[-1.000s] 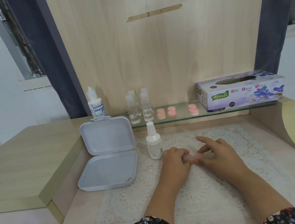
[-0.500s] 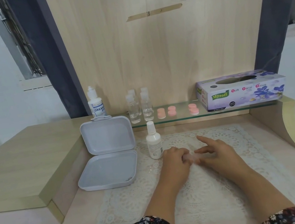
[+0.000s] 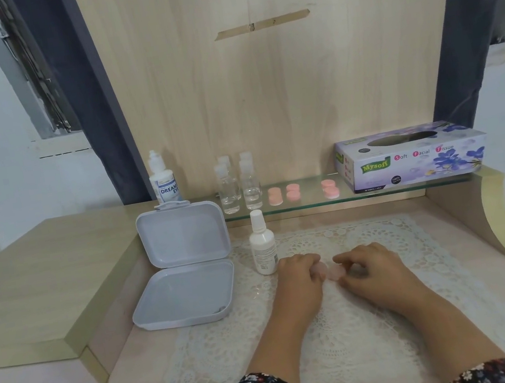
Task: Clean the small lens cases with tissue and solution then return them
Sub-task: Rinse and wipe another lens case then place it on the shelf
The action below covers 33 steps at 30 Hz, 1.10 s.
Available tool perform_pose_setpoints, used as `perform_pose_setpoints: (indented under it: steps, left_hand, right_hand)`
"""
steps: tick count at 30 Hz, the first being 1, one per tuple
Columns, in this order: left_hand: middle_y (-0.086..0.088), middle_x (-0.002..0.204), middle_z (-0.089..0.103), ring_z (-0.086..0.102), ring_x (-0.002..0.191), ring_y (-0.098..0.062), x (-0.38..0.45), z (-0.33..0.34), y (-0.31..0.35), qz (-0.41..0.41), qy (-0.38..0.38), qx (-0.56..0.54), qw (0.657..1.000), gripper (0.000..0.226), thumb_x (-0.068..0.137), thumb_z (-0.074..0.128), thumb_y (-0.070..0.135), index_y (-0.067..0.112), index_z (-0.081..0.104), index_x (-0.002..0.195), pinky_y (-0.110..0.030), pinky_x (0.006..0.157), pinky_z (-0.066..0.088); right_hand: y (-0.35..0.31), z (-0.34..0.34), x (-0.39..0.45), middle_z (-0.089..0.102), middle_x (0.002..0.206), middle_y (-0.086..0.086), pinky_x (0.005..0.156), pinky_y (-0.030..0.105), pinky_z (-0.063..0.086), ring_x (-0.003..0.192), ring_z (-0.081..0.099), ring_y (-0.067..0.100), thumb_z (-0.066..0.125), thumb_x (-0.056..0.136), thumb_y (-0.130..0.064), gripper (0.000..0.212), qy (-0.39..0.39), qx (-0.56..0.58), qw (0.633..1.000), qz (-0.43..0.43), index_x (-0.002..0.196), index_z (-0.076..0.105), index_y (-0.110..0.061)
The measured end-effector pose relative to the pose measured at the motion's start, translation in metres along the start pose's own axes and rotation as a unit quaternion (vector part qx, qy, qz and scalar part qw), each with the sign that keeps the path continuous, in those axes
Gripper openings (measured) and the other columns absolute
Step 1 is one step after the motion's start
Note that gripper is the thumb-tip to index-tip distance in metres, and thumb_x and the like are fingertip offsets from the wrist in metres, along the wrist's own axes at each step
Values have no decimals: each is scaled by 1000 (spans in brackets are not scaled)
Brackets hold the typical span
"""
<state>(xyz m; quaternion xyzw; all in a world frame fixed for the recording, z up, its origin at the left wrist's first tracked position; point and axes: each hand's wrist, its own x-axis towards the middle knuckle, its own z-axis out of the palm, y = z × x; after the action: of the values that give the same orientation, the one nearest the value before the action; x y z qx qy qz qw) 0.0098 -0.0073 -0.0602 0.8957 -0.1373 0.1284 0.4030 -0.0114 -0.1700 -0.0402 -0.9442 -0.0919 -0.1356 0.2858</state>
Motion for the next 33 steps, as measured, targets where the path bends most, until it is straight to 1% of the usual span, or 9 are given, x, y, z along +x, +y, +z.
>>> perform_pose_setpoints:
  steps: [3,6,10,12,16,19,25,29,33]
  left_hand:
    - [-4,124,59,46,122,-16,0,1,-1,-6,3,-21,1000,31,95,54,17,13,61,125,-33,105,41]
    - [-4,123,58,50,118,-13,0,2,-3,-15,6,-43,999,30,95,56,23,18,62,124,-33,104,43]
    - [-4,123,54,52,114,-12,1,2,-3,-19,2,-41,999,31,95,56,25,20,61,125,-29,104,42]
    - [-4,124,54,53,112,-11,1,2,-4,-21,2,-41,999,30,94,57,25,20,62,124,-29,104,42]
    - [-4,124,54,54,112,-11,1,1,-3,-25,2,-42,999,32,93,57,18,20,62,124,-29,104,43]
    - [-4,124,52,51,115,-12,-1,0,-2,-25,1,-35,999,32,93,56,15,19,61,125,-24,104,40]
    - [-5,121,56,53,110,-11,-1,0,-2,-29,7,-35,999,34,91,56,12,20,61,123,-27,101,43]
    - [-6,120,54,52,110,-14,-2,-3,3,-40,21,-48,998,41,89,47,-1,18,61,122,-24,100,42]
    - [-4,121,58,52,114,-14,-5,-6,7,-61,41,-62,995,49,84,40,-11,11,60,123,-20,98,39]
  right_hand:
    - [0,0,-1,61,100,-18,81,23,24,101,44,5,62,89,-40,26,2,1,1000,0,113,67,-34]
    - [-1,1,-2,61,97,-18,81,23,24,99,44,5,62,88,-44,23,13,4,1000,-7,108,68,-35]
    - [-1,0,-1,61,96,-18,79,23,24,98,44,5,63,87,-44,24,13,3,1000,-13,108,68,-35]
    - [0,1,-1,61,95,-19,82,23,26,98,45,5,63,87,-43,26,13,6,1000,-13,111,68,-35]
    - [0,0,-1,61,94,-19,84,22,28,96,44,3,62,87,-38,27,7,9,1000,-17,114,66,-37]
    - [0,0,-1,61,93,-19,82,21,27,94,44,0,63,87,-38,25,4,10,1000,-21,111,67,-37]
    - [-2,0,-3,62,92,-19,84,23,27,95,45,-1,66,84,-40,21,6,21,999,-29,105,69,-36]
    - [-3,-2,-3,60,89,-19,83,23,27,93,44,-1,69,82,-34,22,15,21,999,-30,103,68,-33]
    - [-6,-3,-4,58,85,-19,90,29,35,90,45,-1,71,78,-29,17,48,32,998,-27,95,68,-33]
